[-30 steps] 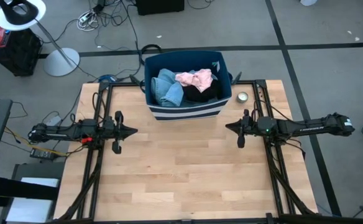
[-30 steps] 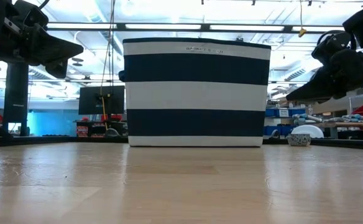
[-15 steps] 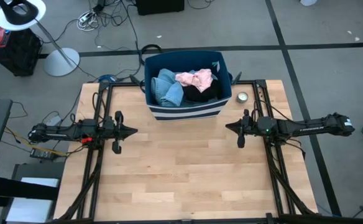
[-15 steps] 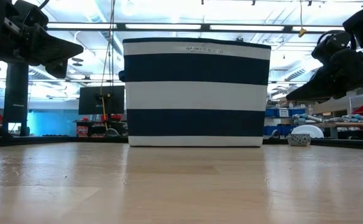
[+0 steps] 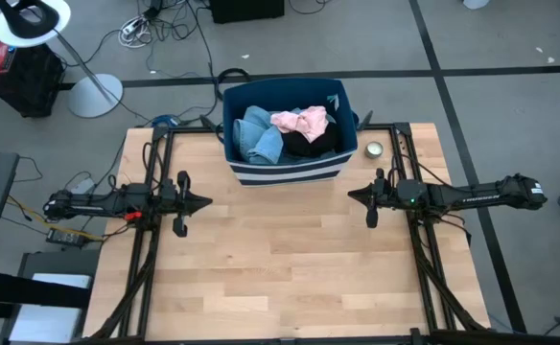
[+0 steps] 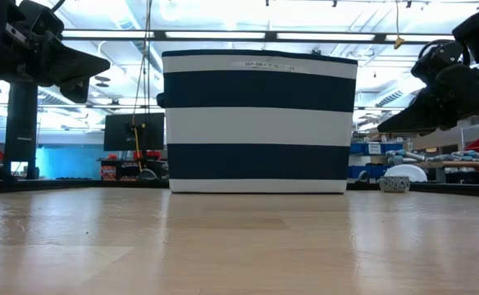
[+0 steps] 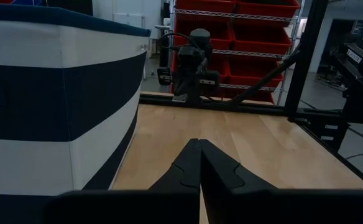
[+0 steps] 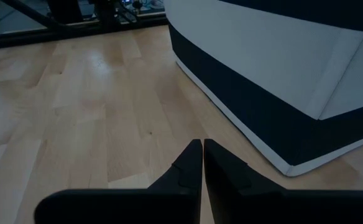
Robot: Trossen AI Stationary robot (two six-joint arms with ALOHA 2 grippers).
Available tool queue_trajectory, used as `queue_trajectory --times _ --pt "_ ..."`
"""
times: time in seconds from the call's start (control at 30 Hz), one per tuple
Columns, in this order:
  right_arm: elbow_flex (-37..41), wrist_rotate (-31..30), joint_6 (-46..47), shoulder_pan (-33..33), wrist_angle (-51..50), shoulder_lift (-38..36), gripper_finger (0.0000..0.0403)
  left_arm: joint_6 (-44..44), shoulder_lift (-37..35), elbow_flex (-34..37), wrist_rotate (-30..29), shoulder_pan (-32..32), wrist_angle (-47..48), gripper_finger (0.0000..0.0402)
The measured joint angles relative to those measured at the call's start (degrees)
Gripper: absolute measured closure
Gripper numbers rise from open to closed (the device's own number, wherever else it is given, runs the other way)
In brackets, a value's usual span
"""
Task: Sort clothes
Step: Return to Home Position
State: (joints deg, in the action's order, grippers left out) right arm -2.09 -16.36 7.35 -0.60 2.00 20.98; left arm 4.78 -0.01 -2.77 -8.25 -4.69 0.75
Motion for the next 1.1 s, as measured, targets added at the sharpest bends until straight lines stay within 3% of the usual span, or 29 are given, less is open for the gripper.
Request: queue_trajectory --times 1.1 --pt "0.0 -0.02 0.0 0.0 0.0 0.01 0.0389 0.0 0.0 -0.02 0.0 -0.01 0.0 0.0396"
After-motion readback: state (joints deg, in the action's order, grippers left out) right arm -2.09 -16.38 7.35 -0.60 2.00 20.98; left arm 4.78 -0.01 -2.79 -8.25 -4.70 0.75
